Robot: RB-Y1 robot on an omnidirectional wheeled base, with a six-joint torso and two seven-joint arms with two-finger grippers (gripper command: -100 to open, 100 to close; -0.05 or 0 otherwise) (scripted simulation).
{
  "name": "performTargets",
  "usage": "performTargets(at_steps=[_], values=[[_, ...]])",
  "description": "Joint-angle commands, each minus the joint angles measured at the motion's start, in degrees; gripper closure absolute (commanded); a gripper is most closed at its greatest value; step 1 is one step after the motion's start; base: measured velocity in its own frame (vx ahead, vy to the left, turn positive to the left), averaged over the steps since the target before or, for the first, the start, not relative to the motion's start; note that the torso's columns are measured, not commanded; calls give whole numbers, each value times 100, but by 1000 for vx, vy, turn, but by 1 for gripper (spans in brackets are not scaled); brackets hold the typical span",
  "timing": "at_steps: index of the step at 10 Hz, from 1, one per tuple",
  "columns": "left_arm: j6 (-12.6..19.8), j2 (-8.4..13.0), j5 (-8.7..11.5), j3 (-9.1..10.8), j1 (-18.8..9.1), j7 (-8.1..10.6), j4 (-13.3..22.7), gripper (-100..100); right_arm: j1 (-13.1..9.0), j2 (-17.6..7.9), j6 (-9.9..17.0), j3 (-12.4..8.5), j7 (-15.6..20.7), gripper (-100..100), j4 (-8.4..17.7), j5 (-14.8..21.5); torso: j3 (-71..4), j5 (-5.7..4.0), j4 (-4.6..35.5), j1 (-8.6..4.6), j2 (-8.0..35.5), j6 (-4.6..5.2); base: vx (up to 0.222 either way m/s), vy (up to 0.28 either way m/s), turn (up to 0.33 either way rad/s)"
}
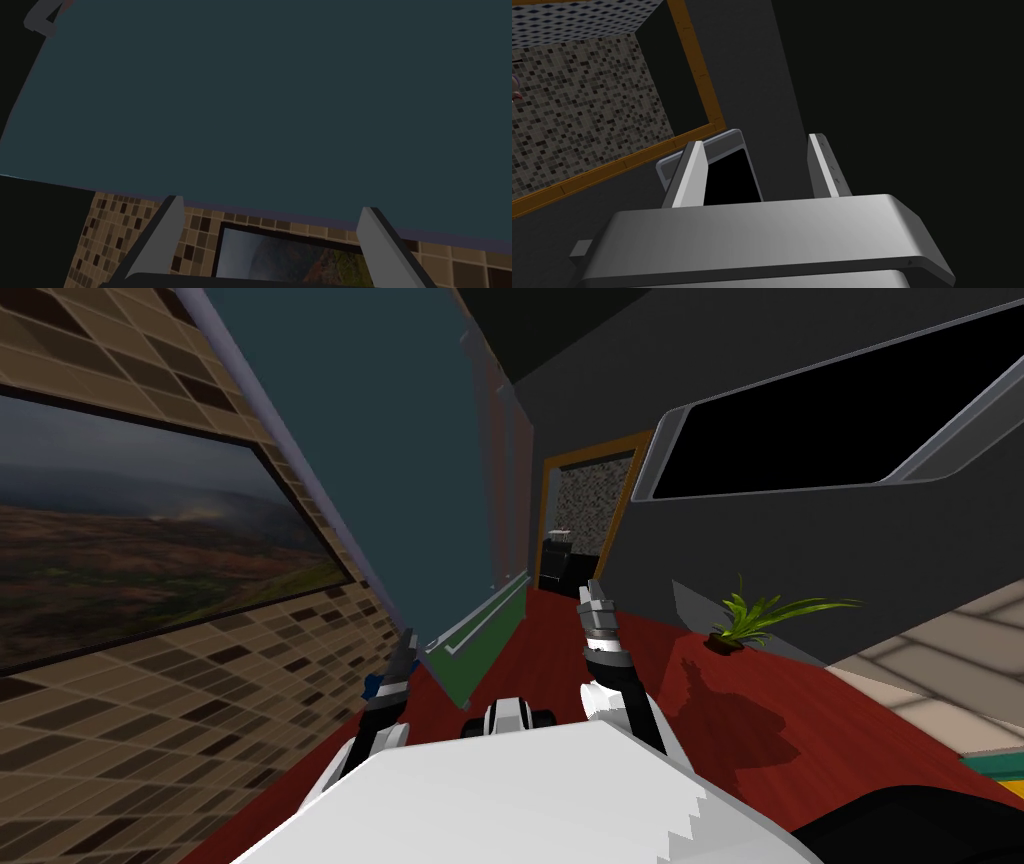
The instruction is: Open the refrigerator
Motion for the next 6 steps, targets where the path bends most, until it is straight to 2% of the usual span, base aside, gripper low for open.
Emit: performTargets(at_steps=[1, 6], values=[[-2, -30, -48, 32, -64, 5, 427, -100, 0, 0, 0, 0, 0, 0, 0, 0, -8, 3, -7, -2, -16, 7, 29, -42, 23], [-152, -105, -139, 110, -230, 20, 1128, -100, 0, 0, 0, 0, 0, 0, 0, 0, -28, 26, -27, 26, -58, 26, 28, -27, 12]])
